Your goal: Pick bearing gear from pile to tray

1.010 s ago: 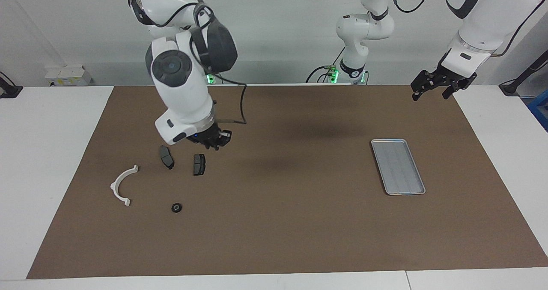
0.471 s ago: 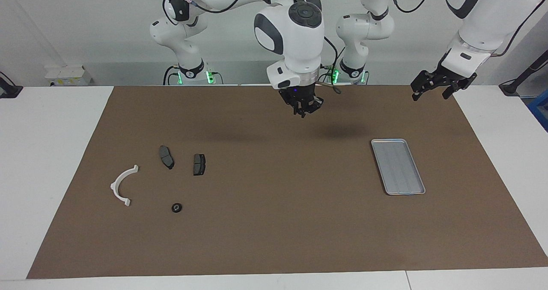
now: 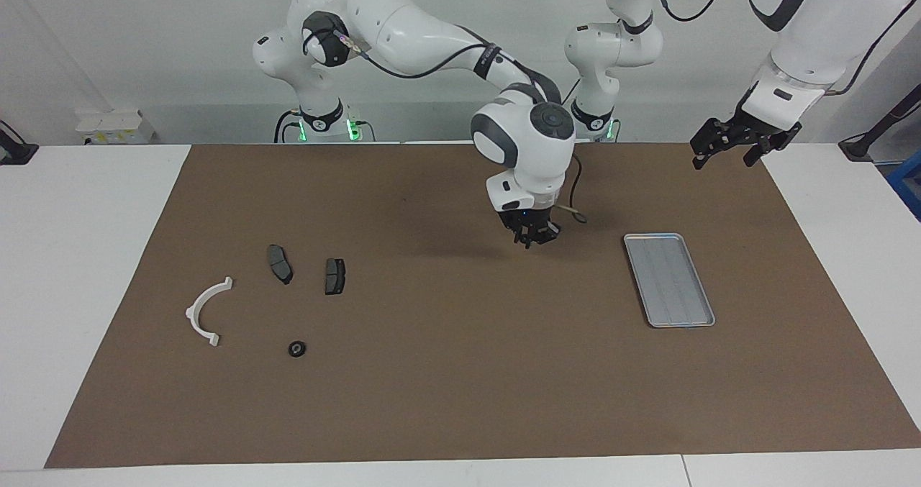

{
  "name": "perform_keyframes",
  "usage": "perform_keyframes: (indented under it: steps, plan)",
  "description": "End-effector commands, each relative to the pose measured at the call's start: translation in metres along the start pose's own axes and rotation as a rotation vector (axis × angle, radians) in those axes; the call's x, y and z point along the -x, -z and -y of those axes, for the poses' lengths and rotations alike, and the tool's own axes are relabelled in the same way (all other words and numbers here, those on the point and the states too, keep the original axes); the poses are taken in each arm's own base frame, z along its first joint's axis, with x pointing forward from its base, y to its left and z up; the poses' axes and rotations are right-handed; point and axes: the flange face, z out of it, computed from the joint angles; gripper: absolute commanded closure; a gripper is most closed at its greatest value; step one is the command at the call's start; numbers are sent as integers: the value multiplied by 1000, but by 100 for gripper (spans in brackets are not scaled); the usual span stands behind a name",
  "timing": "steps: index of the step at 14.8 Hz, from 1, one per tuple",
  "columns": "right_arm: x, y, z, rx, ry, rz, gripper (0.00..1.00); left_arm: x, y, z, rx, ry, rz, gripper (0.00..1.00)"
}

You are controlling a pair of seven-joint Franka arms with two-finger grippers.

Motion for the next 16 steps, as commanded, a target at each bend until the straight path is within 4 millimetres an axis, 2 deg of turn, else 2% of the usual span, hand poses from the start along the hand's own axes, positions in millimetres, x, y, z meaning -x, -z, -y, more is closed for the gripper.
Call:
perform_keyframes:
  steps: [1, 6, 9, 10, 11, 12, 14, 15, 16]
  plan:
    - [-10, -22, 0, -11, -18, -28, 100, 8, 1, -1, -1, -4, -4, 0]
    - [-7, -65, -6, 8, 11, -64, 100, 8, 1, -1, -1, -3, -4, 0]
    - [-8, -66, -8, 27, 13, -66, 100, 8, 1, -1, -1, -3, -5, 0]
    - [-9, -66, -10, 49, 12, -64, 93, 7, 1, -2, -1, -4, -10, 0]
    - [-19, -64, -16, 86, -1, -65, 28, 7, 1, -3, -1, -6, -8, 0]
    - [-27, -44, -15, 83, -9, -67, 0, 8, 1, -3, -1, -8, -7, 0]
    - [-63, -1, -25, 111, -30, -43, 0, 8, 1, -3, -1, -8, -5, 0]
    - [-80, 30, -33, 101, -4, -38, 0, 8, 1, -2, -1, -6, -4, 0]
    - [-106, 64, -49, 88, 28, -27, 0, 9, 1, -2, -1, 2, 2, 0]
